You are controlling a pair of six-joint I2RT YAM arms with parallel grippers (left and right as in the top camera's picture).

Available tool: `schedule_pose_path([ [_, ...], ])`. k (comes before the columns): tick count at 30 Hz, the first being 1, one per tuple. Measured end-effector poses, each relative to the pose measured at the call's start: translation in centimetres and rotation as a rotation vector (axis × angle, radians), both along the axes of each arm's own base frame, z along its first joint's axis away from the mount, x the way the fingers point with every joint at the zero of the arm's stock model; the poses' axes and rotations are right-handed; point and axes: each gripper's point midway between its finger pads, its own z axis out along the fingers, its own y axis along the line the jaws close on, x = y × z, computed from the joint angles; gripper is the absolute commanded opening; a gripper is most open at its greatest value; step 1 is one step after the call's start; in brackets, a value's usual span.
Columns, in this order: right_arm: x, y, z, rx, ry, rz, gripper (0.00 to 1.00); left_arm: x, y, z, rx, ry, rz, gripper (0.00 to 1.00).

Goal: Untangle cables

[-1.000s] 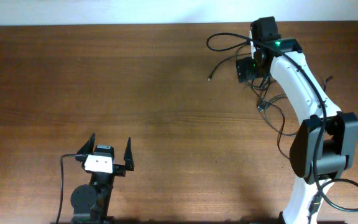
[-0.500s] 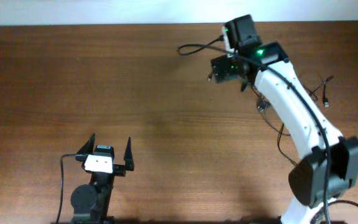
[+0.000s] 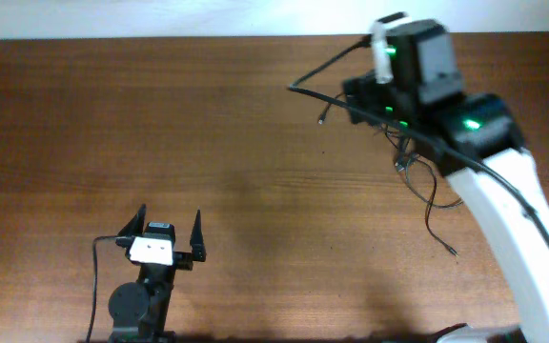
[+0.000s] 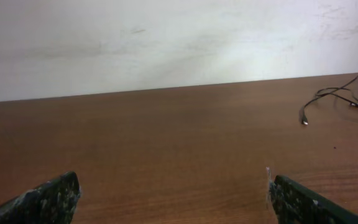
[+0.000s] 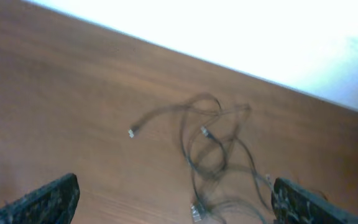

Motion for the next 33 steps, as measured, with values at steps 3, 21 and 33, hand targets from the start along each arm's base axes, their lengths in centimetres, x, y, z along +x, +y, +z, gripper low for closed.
schedule_pose_path([
  [3,-3.1,-4.8,1.1,-0.017,0.035,-0.087,0.98,0.0,0.0,0.0,0.000,0.000,0.000,0.99],
  [21,-18.3,-13.6,-5.2,0.051,0.056,-0.289,0.99,0.0,0.1,0.0,0.004,-0.003,0.007,0.99],
  [33,-13.1,-10.6,-6.8,0.232,-0.666,-0.096,0.99,0.0,0.1,0.1,0.004,-0.003,0.007,0.99],
])
